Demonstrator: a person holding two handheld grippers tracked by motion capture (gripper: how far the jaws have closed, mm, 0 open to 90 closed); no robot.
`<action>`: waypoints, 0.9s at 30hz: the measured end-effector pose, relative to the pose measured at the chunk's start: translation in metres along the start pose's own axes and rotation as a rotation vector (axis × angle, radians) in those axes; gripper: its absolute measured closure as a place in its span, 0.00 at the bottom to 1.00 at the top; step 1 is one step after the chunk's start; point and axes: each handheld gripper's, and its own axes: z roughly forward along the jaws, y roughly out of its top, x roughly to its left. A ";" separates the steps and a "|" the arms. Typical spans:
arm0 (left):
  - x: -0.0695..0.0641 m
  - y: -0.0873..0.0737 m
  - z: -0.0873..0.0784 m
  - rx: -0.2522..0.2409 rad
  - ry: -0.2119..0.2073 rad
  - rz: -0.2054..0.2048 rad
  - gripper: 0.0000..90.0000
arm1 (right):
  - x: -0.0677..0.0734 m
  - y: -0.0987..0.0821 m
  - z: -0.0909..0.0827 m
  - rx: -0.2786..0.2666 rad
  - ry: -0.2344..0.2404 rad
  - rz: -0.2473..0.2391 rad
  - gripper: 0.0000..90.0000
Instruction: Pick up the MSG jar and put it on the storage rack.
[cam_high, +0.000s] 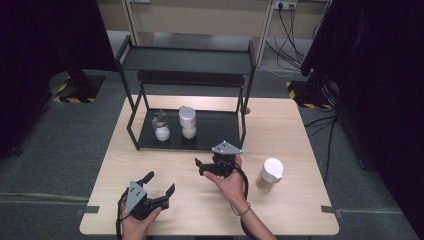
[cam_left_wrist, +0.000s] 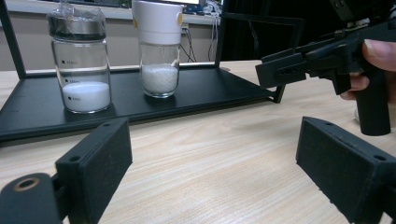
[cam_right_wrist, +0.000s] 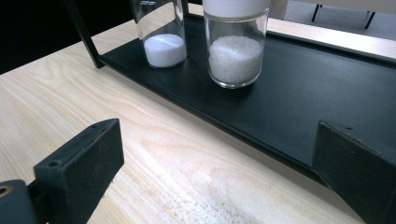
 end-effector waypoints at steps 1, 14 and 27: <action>0.000 0.000 0.000 0.000 0.000 0.000 0.11 | 0.000 -0.002 -0.001 0.001 0.001 0.001 0.03; 0.000 0.000 0.000 0.000 0.001 0.003 0.11 | 0.003 -0.011 -0.008 0.013 0.010 0.002 0.03; 0.000 0.000 0.000 0.000 0.001 0.003 0.11 | 0.007 -0.023 -0.015 0.007 0.022 0.007 0.03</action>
